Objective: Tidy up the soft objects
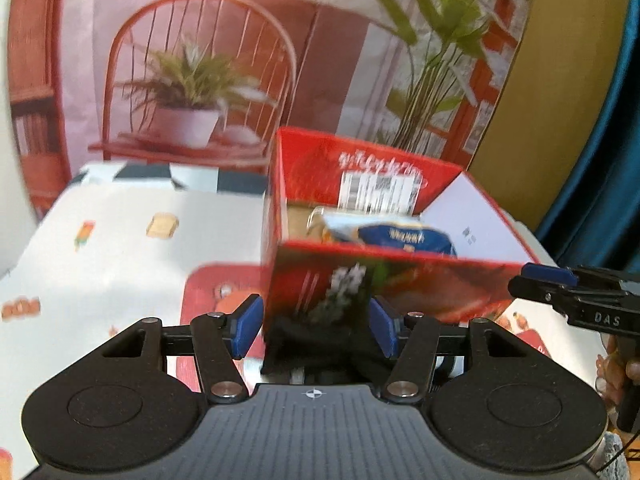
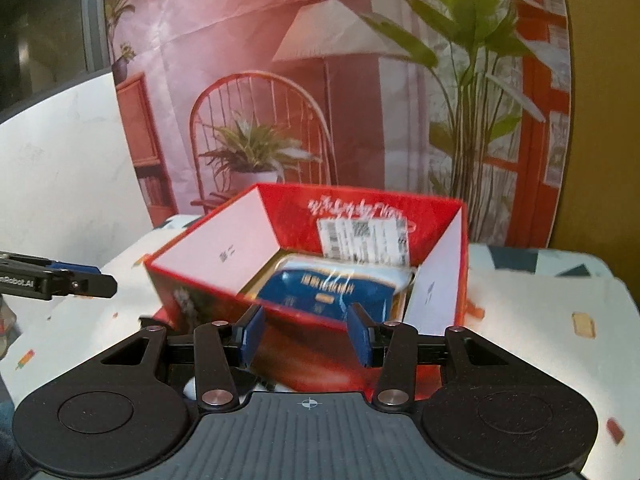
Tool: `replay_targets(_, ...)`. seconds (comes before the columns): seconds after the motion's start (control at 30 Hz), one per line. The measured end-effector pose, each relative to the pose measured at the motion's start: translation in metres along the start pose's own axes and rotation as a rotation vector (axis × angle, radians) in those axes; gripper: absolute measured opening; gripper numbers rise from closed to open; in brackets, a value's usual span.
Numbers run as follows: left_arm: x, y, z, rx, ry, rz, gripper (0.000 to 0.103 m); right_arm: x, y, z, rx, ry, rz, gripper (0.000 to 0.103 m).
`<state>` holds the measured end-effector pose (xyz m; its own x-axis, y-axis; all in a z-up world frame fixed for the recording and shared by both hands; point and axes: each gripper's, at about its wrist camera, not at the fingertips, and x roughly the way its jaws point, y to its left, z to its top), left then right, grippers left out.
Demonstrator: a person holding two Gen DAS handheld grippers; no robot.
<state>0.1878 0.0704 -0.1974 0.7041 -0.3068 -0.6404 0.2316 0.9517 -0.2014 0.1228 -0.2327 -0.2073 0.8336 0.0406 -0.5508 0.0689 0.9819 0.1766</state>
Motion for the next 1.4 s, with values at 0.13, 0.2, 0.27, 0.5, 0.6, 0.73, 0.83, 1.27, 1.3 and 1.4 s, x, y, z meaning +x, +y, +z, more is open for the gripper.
replay_targets(0.13, 0.012, 0.006, -0.01, -0.017, 0.034, 0.006, 0.061, 0.008, 0.006, -0.019, 0.015, 0.054, 0.01, 0.042)
replay_targets(0.2, 0.018, 0.01, -0.012, -0.027, 0.049, 0.009, 0.061, 0.015, 0.008, -0.026, 0.035, 0.082, 0.021, 0.042)
replay_targets(0.27, 0.023, 0.014, -0.013, -0.033, 0.062, 0.006, 0.061, 0.021, 0.011, -0.032, 0.044, 0.104, 0.032, 0.043)
replay_targets(0.5, 0.034, 0.02, -0.02, -0.05, 0.095, -0.001, 0.061, 0.042, 0.021, -0.044, 0.07, 0.157, 0.063, 0.057)
replay_targets(0.6, 0.039, 0.022, -0.019, -0.059, 0.104, -0.005, 0.061, 0.054, 0.021, -0.047, 0.096, 0.176, 0.058, 0.06)
replay_targets(0.73, 0.045, 0.023, -0.019, -0.071, 0.114, -0.012, 0.062, 0.066, 0.021, -0.051, 0.089, 0.204, 0.054, 0.056)
replay_targets(0.83, 0.051, 0.025, -0.018, -0.095, 0.116, -0.018, 0.065, 0.066, 0.021, -0.053, 0.062, 0.204, 0.042, 0.04)
replay_targets(1.27, 0.069, 0.02, -0.018, -0.117, 0.142, -0.049, 0.039, 0.066, 0.016, -0.048, 0.078, 0.19, 0.049, 0.016)
replay_targets(1.3, 0.068, 0.018, -0.017, -0.107, 0.14, -0.047, 0.03, 0.065, 0.016, -0.047, 0.084, 0.186, 0.057, 0.018)
replay_targets(1.4, 0.067, 0.015, -0.015, -0.085, 0.14, -0.041, 0.021, 0.064, 0.015, -0.045, 0.112, 0.179, 0.101, 0.032)
